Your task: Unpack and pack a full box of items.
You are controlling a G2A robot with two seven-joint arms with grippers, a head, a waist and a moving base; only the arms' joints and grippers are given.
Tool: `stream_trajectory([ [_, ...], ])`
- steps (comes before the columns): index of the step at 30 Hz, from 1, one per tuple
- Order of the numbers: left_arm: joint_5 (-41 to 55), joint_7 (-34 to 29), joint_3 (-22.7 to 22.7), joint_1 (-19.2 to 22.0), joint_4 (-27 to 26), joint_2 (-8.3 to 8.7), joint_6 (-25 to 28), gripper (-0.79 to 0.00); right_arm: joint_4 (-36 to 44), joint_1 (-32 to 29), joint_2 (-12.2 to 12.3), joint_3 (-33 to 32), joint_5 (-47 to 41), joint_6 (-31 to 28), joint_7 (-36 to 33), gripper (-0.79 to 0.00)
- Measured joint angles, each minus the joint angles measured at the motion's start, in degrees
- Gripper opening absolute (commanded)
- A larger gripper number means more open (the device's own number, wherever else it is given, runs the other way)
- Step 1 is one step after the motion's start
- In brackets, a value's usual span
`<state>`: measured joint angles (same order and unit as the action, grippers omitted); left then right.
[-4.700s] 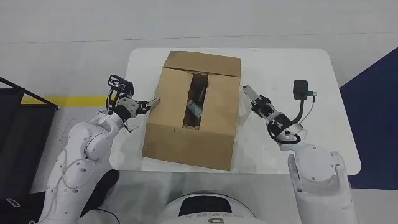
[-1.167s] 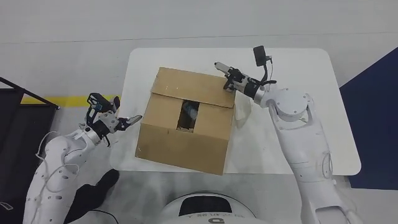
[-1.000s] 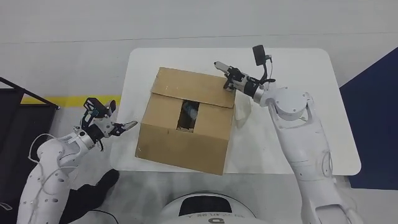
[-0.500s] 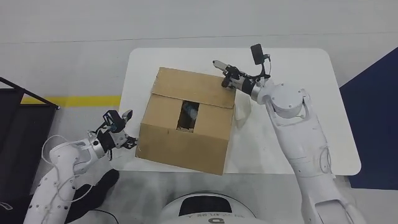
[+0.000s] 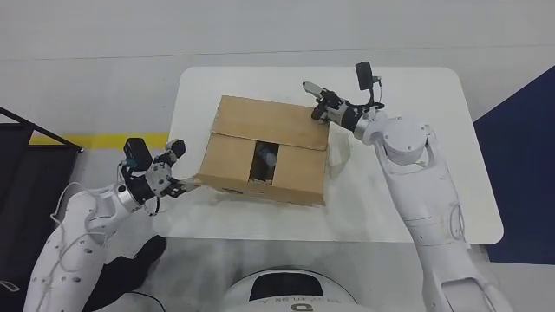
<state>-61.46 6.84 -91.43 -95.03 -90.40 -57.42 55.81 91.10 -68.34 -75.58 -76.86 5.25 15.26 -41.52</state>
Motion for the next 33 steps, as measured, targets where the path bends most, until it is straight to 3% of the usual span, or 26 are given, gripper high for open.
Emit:
stream_trajectory([
  [6,9.8,-9.9,1.2,1.7,-1.0,-0.06,-6.3,0.000,1.1,-1.4,0.2,-2.2,-4.0,-2.8,2.4,0.000],
  [14,18.3,-21.0,4.2,4.2,-0.7,-0.38,-15.3,0.000,4.8,-6.4,0.0,-7.0,-18.5,-9.9,6.6,0.000],
  [26,23.0,-28.7,9.3,8.6,0.1,-0.89,-19.7,0.000,10.0,-11.2,1.5,-8.7,-16.4,-17.7,-3.0,0.000],
  [33,25.5,-31.5,11.0,10.1,-0.4,-0.95,-18.7,0.000,10.2,-11.3,2.2,-9.6,-15.5,-15.9,-5.8,0.000],
])
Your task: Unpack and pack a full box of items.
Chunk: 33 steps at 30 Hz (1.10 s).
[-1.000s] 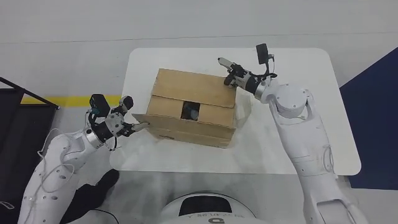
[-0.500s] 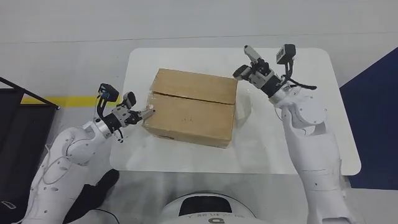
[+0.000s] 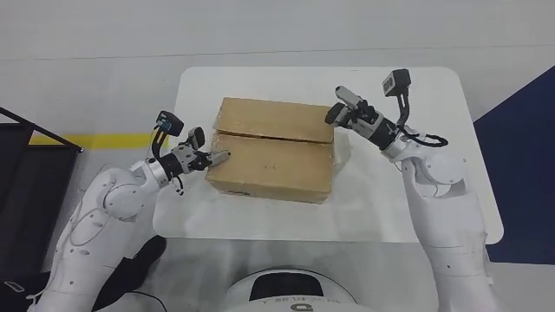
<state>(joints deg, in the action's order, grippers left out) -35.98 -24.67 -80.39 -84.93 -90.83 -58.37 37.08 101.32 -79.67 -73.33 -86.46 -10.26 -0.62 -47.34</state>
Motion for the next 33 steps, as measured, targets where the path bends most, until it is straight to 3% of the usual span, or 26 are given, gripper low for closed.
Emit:
stream_trajectory([
  [4,1.5,-1.3,1.3,1.2,-0.7,-0.13,-0.5,0.000,0.4,0.6,0.3,0.8,2.2,3.2,0.1,0.000],
  [17,2.1,-2.6,4.0,2.8,-3.0,-0.39,-2.5,0.000,0.4,1.2,1.1,2.0,2.7,4.4,0.2,0.000],
  [23,-1.3,4.7,-0.4,1.1,-1.2,-0.19,-8.5,0.000,0.4,1.2,1.3,2.7,2.8,4.4,0.9,0.000],
  [30,1.8,11.5,-7.0,-3.8,-3.6,0.48,-2.1,0.000,0.8,0.9,1.6,3.2,2.9,4.1,2.1,0.000],
  [33,0.2,14.6,-8.6,-5.2,-5.2,0.36,-5.2,0.000,1.4,0.3,1.7,3.4,3.3,3.8,3.0,0.000],
])
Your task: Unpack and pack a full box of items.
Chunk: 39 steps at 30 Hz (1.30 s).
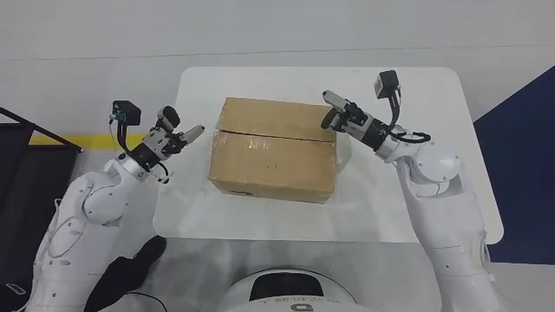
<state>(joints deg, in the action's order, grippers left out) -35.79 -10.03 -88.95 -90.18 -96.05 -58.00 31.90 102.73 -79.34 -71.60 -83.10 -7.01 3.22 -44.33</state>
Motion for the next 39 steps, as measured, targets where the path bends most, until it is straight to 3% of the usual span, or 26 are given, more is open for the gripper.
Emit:
stream_trajectory([
  [5,-12.8,5.9,3.4,-0.1,-4.2,-1.05,-18.2,0.000,1.2,-1.6,0.2,0.0,0.5,-0.5,1.6,0.000],
  [8,-17.0,5.3,7.0,0.9,-4.8,-1.53,-22.1,0.000,1.6,-2.7,0.4,-0.2,0.5,-1.0,2.2,0.000],
  [20,-21.1,1.3,15.8,9.9,4.4,-3.23,-23.6,0.000,2.4,-5.0,0.9,-0.3,0.2,-2.7,3.5,0.000],
  [25,-22.8,1.1,17.0,10.9,6.6,-3.48,-21.9,0.000,2.5,-4.8,1.0,0.1,0.1,-2.7,3.8,0.000],
  [34,-17.2,4.5,12.8,9.5,4.8,-3.74,-25.1,0.000,3.2,-3.8,1.3,1.5,1.7,-2.1,4.6,0.000],
  [39,-13.8,2.5,10.5,7.5,1.8,-3.39,-19.5,0.000,2.9,-3.3,1.4,1.9,1.7,-1.7,4.6,0.000],
])
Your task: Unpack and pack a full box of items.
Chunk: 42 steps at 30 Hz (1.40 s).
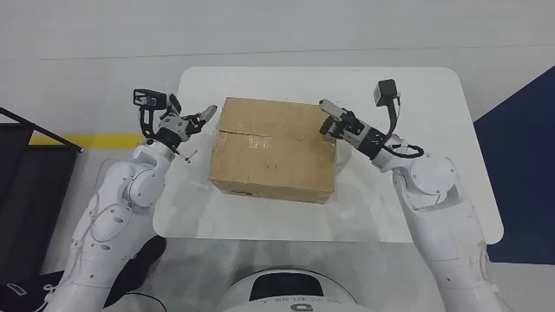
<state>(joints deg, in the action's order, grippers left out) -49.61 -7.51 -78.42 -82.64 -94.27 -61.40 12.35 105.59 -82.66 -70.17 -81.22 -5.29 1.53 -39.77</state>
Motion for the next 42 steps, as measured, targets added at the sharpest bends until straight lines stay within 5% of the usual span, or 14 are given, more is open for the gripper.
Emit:
stream_trajectory([
  [11,-4.2,-2.0,4.8,1.3,1.9,-0.83,-0.6,0.000,-0.7,0.3,0.4,0.2,-0.6,-0.3,-0.7,0.000],
  [31,-5.8,-2.7,5.0,1.8,3.5,-1.14,0.1,0.000,-0.3,-0.7,0.7,-0.3,-1.3,-0.8,0.0,0.000],
  [42,-5.8,-2.7,5.0,1.8,3.5,-1.13,0.1,0.000,-6.4,-11.6,2.8,-18.0,-11.4,-13.4,-11.1,0.000],
])
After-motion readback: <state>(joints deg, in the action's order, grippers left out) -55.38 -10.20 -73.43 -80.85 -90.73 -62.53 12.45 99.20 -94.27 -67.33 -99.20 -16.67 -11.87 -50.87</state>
